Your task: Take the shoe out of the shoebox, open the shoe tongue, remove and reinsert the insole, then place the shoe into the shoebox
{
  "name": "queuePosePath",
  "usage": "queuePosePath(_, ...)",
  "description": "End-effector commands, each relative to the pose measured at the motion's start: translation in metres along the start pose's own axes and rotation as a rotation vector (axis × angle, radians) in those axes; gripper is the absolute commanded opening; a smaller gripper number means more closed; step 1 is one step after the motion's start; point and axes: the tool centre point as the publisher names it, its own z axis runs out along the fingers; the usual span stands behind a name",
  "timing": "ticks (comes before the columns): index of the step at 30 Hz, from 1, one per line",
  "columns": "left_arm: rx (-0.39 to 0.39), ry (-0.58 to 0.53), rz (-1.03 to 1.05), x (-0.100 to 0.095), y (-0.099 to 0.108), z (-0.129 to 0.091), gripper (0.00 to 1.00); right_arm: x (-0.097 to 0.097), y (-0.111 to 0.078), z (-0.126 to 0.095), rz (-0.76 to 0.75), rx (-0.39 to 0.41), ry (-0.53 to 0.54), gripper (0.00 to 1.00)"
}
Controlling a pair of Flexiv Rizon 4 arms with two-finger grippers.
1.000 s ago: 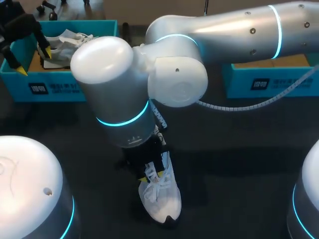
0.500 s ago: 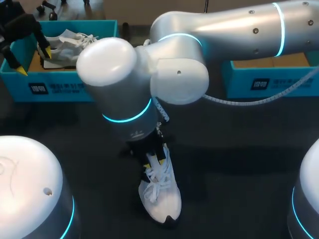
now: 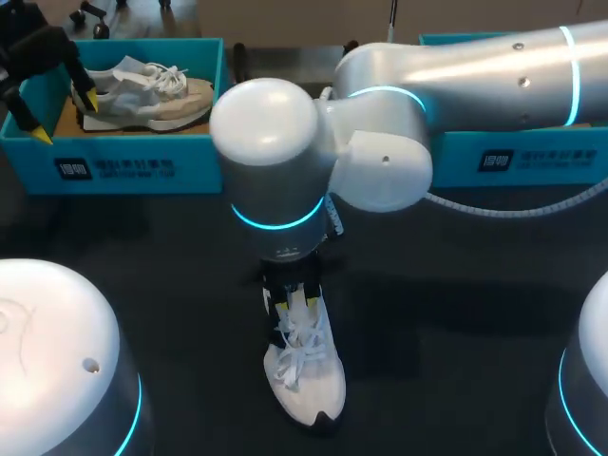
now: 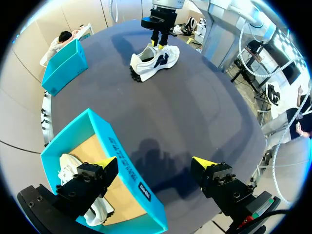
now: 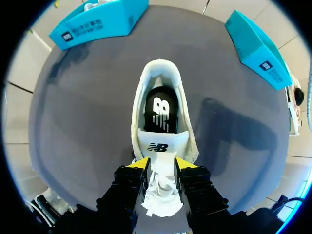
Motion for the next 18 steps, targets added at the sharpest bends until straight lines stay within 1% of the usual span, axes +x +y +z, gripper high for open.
queuePosePath(1, -0.002, 0.002, 0.000, 0.000, 0.000, -0.001, 1.00, -0.002, -0.004, -0.021, -0.006, -0.014, -0.028, 0.30)
queuePosePath(3, -0.002, 0.002, 0.000, 0.000, 0.000, -0.001, 1.00, 0.000, -0.003, -0.025, -0.026, -0.013, -0.039, 0.31)
queuePosePath(5, -0.002, 0.002, 0.000, 0.000, 0.000, -0.001, 1.00, 0.003, 0.000, -0.025, -0.053, -0.011, -0.040, 0.31)
queuePosePath(10, -0.002, 0.002, 0.000, 0.000, 0.000, -0.001, 1.00, 0.005, 0.012, -0.011, -0.101, 0.001, -0.015, 0.31)
queuePosePath(16, -0.002, 0.002, 0.000, 0.000, 0.000, -0.001, 1.00, -0.001, 0.021, 0.002, -0.126, -0.024, 0.025, 0.30)
queuePosePath(18, -0.002, 0.002, 0.000, 0.000, 0.000, -0.001, 1.00, -0.004, 0.023, 0.009, -0.141, -0.032, 0.057, 0.30)
